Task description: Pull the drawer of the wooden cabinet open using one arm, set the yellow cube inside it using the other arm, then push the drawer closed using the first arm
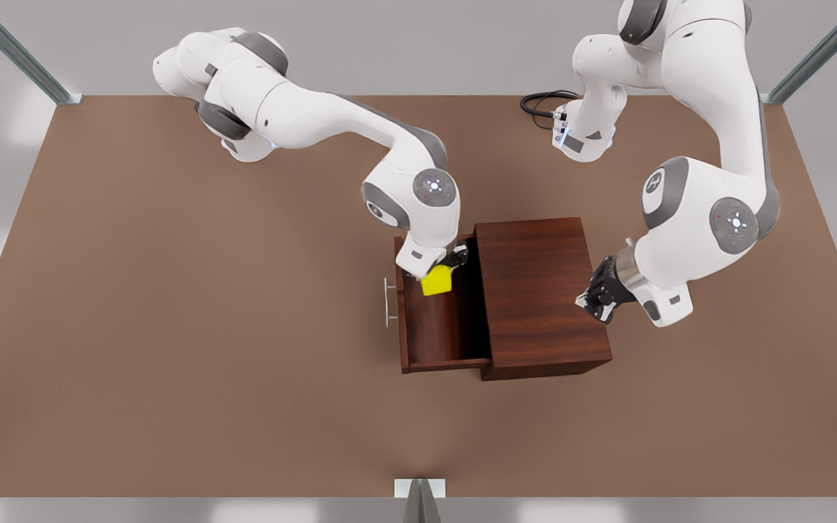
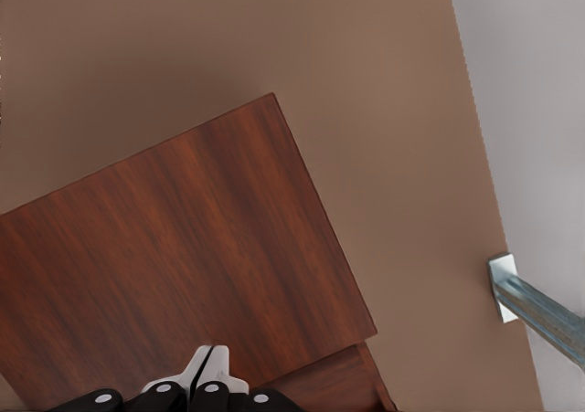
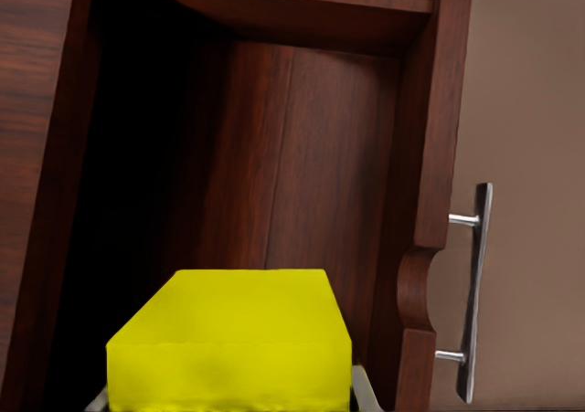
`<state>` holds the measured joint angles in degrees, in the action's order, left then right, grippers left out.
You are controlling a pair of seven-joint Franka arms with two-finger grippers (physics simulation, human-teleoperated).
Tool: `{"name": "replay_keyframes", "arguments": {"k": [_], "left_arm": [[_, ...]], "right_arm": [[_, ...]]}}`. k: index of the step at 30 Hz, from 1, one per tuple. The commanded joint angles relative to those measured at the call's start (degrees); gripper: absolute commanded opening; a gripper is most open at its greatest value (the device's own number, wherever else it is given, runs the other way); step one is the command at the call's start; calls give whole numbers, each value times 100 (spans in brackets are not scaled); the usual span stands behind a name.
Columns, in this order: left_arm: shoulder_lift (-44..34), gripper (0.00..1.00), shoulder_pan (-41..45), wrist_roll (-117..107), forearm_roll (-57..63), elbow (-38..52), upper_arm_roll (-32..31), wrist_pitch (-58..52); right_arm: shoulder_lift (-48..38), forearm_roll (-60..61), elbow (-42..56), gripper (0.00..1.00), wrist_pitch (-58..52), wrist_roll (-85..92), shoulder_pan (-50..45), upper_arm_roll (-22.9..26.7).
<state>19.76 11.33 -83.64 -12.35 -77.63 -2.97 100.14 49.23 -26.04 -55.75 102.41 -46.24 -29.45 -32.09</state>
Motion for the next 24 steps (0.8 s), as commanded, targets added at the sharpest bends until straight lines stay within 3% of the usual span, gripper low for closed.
{"name": "replay_keyframes", "arguments": {"k": [1, 5, 8, 10, 11, 14, 16, 17, 18, 20, 21, 22, 24], "left_arm": [[-7, 21, 72, -3202, -13, 11, -2, 67], [28, 21, 379, -4133, -242, 29, -2, 269], [81, 21, 1267, -5416, -321, 73, -2, 822], [291, 21, 1697, -6128, -487, 99, -2, 1472], [458, 21, 2022, -6506, -514, 134, 7, 1920], [898, 21, 2383, -7113, -514, 380, 7, 3053], [1144, 21, 2664, -7298, -505, 380, 7, 3696], [1381, 21, 2822, -7315, -505, 407, 7, 4232], [1548, 21, 2945, -7324, -505, 424, 7, 4584], [1829, 21, 3227, -7254, -102, 503, 25, 4699], [2093, 21, 3306, -7254, -40, 688, 33, 4734], [2225, 21, 3306, -7254, -40, 750, 33, 4796], [2506, 21, 3306, -7263, -40, 750, 33, 4866]], "right_arm": [[25, -24, -6, 100, 51, -2600, 45, -8], [-115, -68, -6, 100, 69, -2196, 431, -87], [-774, -139, -322, 100, -37, -1757, 1020, -166], [-1038, -156, -903, 100, -159, -1125, 2741, -1492], [-1161, -174, -903, 100, -563, -519, 3444, -1932], [-1680, -139, -903, 100, -1389, 966, 4526, -2205], [-1950, -104, -1489, 100, -1549, 2003, 5878, -3013], [-3032, 554, -1993, 100, -1504, 2743, 5619, -1901], [-3350, 1170, -1949, 100, -1715, 3401, 4362, -116], [-3859, 1707, -2405, 100, -1593, 3798, 3158, 1695], [-4018, 2084, -2617, 100, -1487, 4394, 2164, 3066], [-4018, 2647, -2546, 100, -1478, 4475, 2022, 3560], [-3956, 2674, -2546, 100, -1434, 4554, 2172, 3552]]}}
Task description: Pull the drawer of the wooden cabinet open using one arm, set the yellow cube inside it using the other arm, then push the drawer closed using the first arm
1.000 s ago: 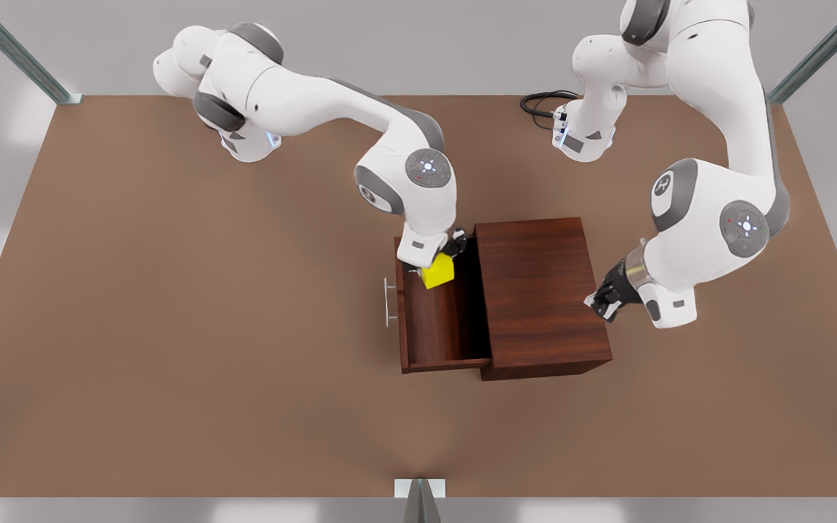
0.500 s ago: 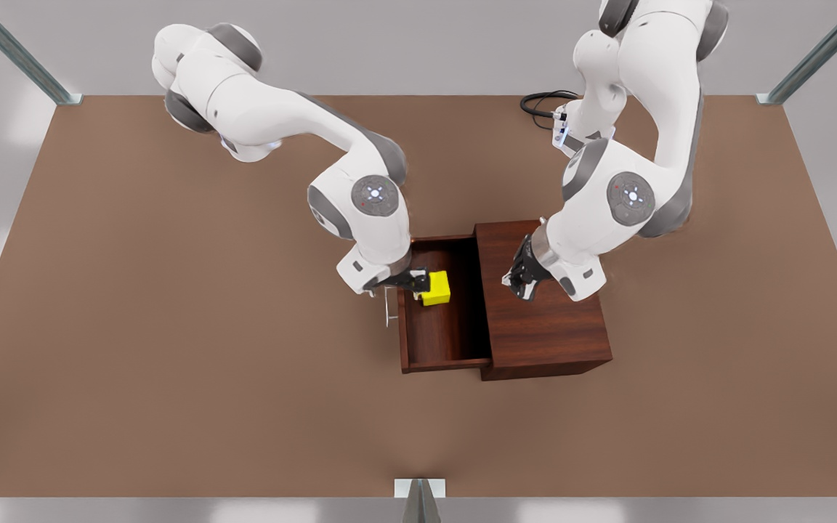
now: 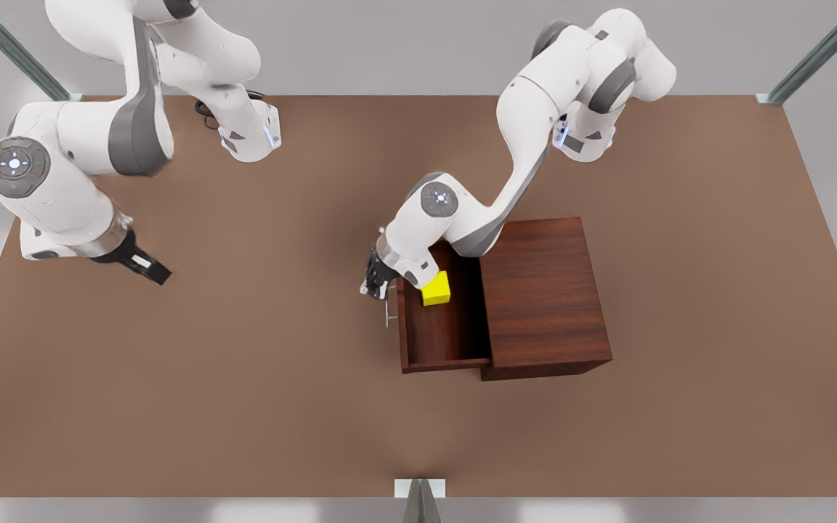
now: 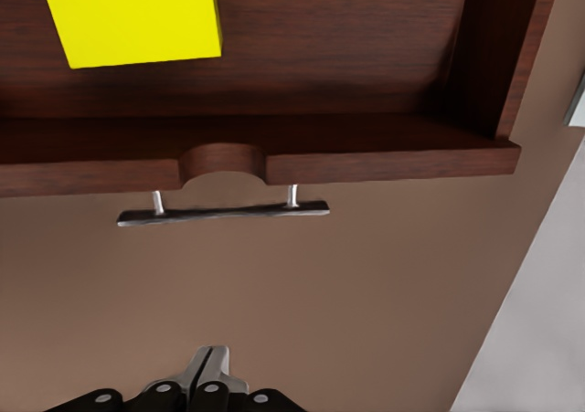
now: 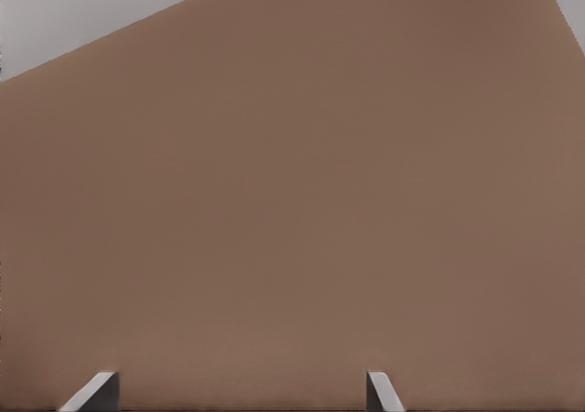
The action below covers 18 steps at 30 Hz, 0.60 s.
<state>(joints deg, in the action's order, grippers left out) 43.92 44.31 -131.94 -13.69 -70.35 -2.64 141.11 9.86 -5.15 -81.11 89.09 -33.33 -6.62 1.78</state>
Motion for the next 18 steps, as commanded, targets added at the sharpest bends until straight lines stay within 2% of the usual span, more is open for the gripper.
{"name": "replay_keyframes", "arguments": {"k": [1, 10, 18], "left_arm": [[179, 21, -1, -2425, 104, 22, 1, 769], [434, 21, -1, -1370, 86, -57, 62, 655], [460, 21, 34, 282, 77, -101, 62, -163]], "right_arm": [[-19, 559, -11, 100, -111, 3262, -102, 165], [-10, 541, 7, 100, -120, 3174, -155, 112], [-10, 541, 25, 100, -146, 3166, -190, 103]]}}
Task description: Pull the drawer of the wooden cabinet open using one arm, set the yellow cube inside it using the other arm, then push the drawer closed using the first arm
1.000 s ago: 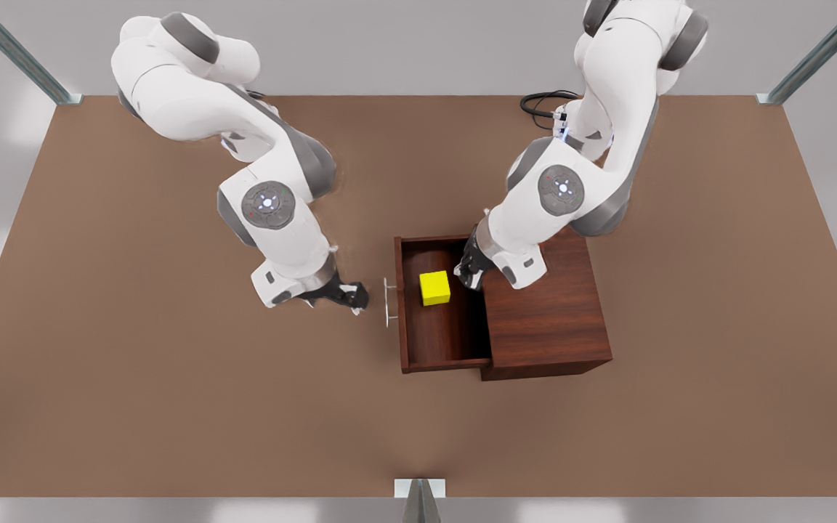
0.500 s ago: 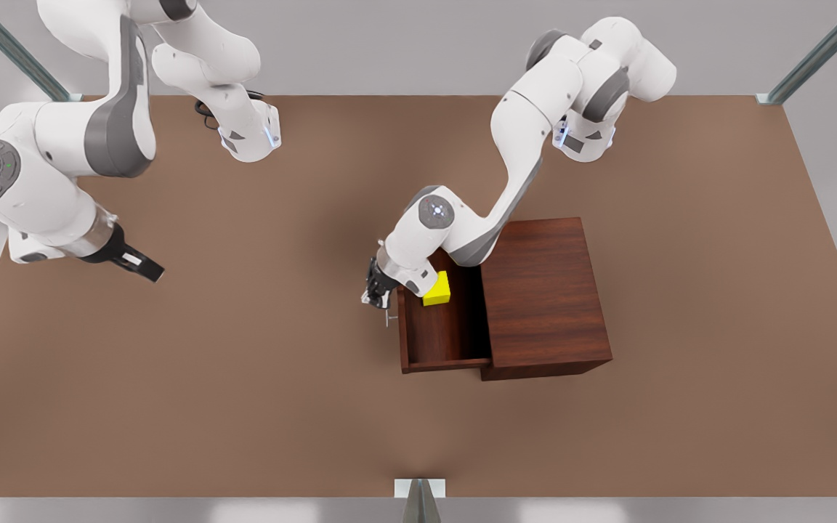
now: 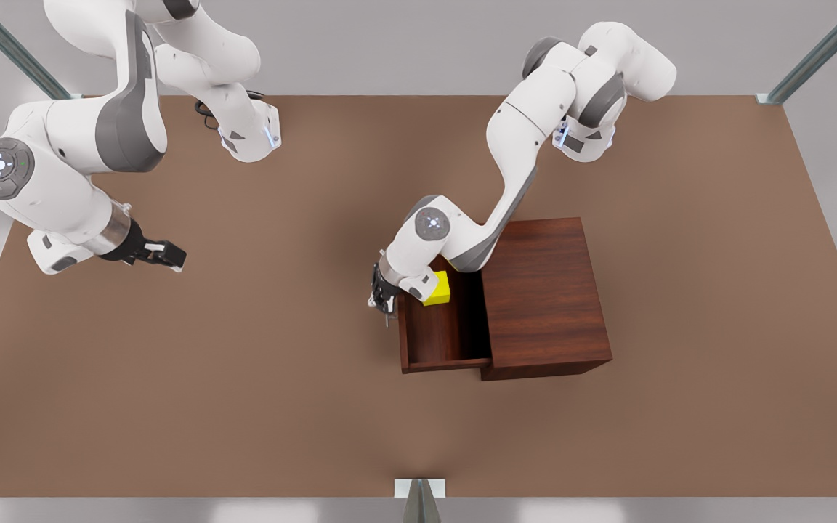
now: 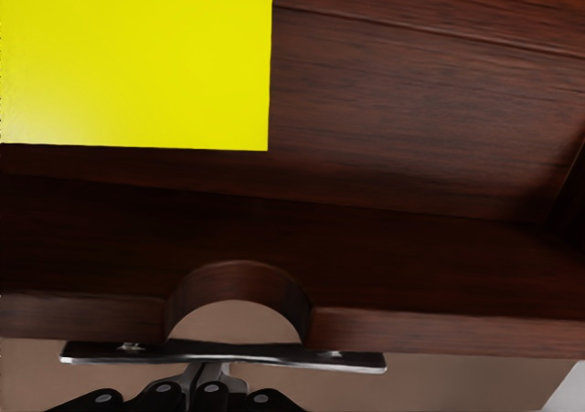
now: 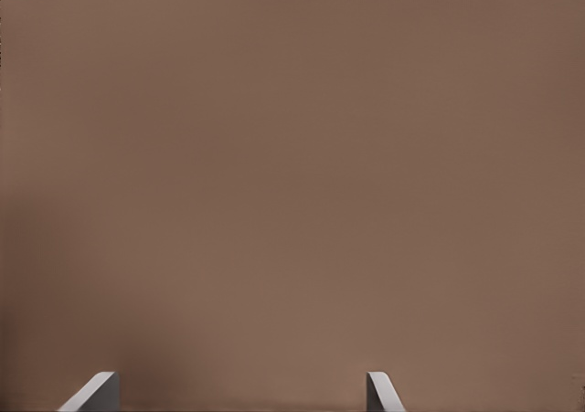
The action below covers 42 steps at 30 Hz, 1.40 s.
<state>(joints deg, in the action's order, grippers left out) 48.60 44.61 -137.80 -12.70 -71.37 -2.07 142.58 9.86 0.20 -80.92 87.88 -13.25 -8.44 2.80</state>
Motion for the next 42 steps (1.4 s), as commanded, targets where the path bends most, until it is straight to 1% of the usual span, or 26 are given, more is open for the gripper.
{"name": "replay_keyframes", "arguments": {"k": [1, 7, 11, 14, 19, 23, 30, 34, 42], "left_arm": [[-8, 21, 4, 887, 153, 0, -4, -371], [-17, 21, -5, 1290, 1305, 0, -4, -986], [-96, 21, -75, 2222, 1314, 9, 128, -1681], [-114, 21, -172, 2249, 1314, 9, 128, -1822], [-202, 21, -269, 2671, 1261, 0, 93, -2595], [-535, 21, -277, 2996, 1200, -281, 75, -3131], [-764, 21, -532, 3453, 1130, -369, 75, -3527], [-817, 21, -682, 3585, 1121, -369, 75, -3544], [-896, 21, -849, 4024, 1050, -378, 84, -3931]], "right_arm": [[-2, 6, 6, 100, -25, 1158, 1, 1], [-2, 6, 32, 100, -51, 1158, 1, -43], [-2, 6, 24, 100, -51, 1202, 1, -43], [34, 6, 41, 100, -42, 1237, 45, -34], [51, 15, 41, 100, -42, 1237, 36, -34], [104, 6, 103, 100, -42, 1228, 27, -34], [227, -3, 208, 100, 19, 1167, 1, -34], [236, -3, 234, 100, 19, 1158, 1, -51], [236, 6, 226, 100, 19, 1193, 10, -34]]}}
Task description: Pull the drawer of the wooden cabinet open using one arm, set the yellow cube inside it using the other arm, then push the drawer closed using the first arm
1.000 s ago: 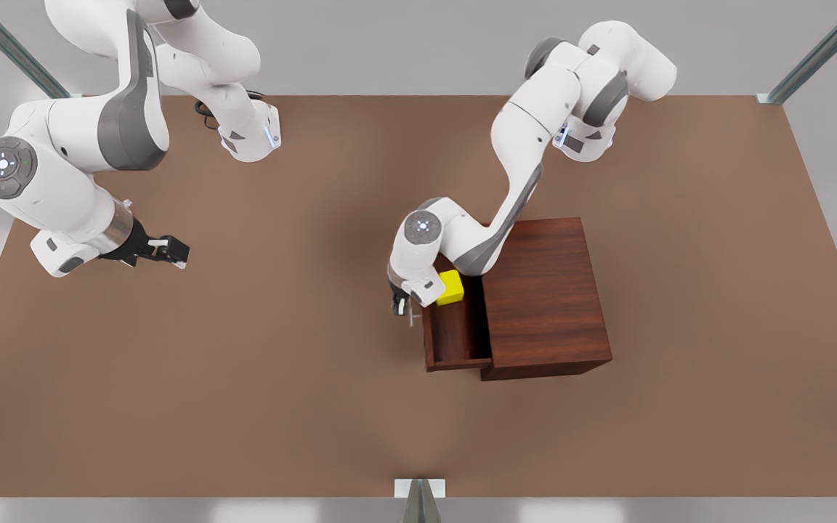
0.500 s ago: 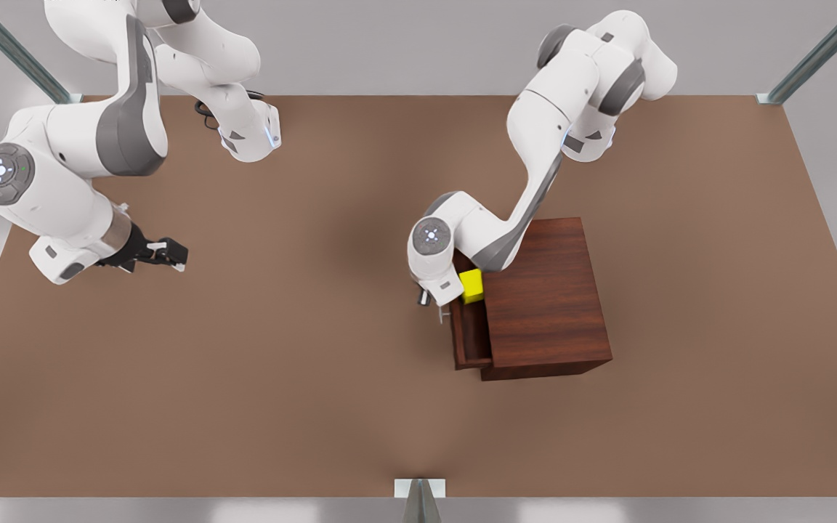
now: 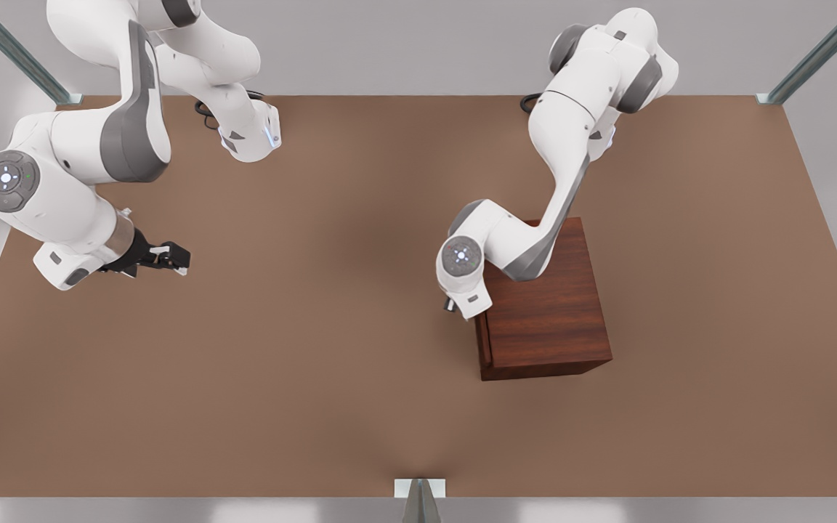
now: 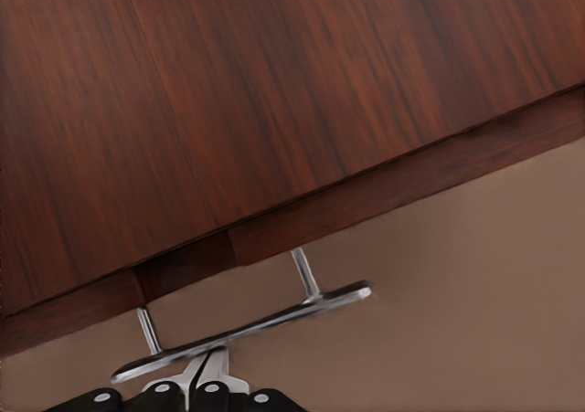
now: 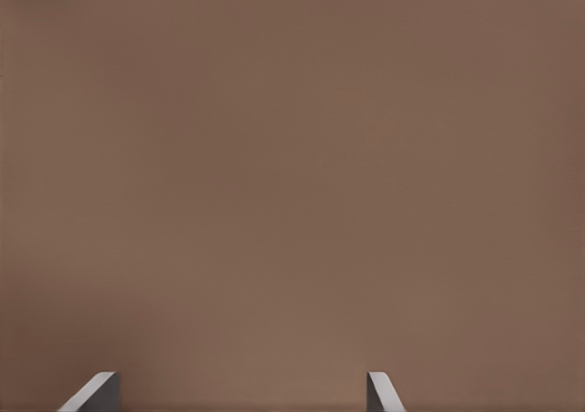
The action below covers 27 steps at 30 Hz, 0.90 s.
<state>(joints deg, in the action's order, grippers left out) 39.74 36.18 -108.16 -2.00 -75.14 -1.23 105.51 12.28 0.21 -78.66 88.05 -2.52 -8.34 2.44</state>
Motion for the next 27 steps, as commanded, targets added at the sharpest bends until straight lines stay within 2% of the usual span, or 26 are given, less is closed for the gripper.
{"name": "replay_keyframes", "arguments": {"k": [1, 10, 11, 12, 15, 17, 19, 20, 21, 22, 25, 27], "left_arm": [[-11, 21, -14, 1069, -11, 0, 0, -232], [-2, 21, -137, 1184, -20, -36, 0, -215], [7, 71, -137, 1140, -213, 26, 9, -189], [-2, 100, -190, 955, -486, 166, 27, -162], [-89, 100, -225, 595, -950, 667, -35, -74], [-661, 100, -769, 918, -1207, 676, -44, -468], [-968, 100, -1578, 3975, -751, 685, -9, -1480], [-1109, 100, -2026, 5778, -477, 685, -17, -1735], [-1205, 100, -2272, 6647, -477, 685, -17, -1788], [-1408, 100, -2642, 8872, -267, 685, -17, -2078], [-2251, 99, -2984, 9804, 103, 633, -79, -2500], [-2700, 100, -3081, 10676, 155, 281, -88, -2588]], "right_arm": [[-6, 5, 0, 100, 2, 120, -10, 2], [-6, 23, 8, 100, 2, 155, 8, 2], [-6, 23, 8, 100, 2, 155, 8, 2], [-6, 23, 8, 100, 2, 155, 8, 2], [-6, 32, 8, 100, 2, 164, 26, 2], [-6, 32, 8, 100, 2, 155, 8, 2], [-6, 32, 8, 100, 2, 164, 8, 2], [-6, 32, 8, 100, 2, 164, 17, 2], [-6, 32, 8, 100, 2, 164, 17, 2], [-6, 32, 8, 100, 2, 164, 17, 2], [-6, 32, -1, 100, 2, 164, 25, 2], [-6, 32, 8, 100, 2, 173, 34, 2]]}}
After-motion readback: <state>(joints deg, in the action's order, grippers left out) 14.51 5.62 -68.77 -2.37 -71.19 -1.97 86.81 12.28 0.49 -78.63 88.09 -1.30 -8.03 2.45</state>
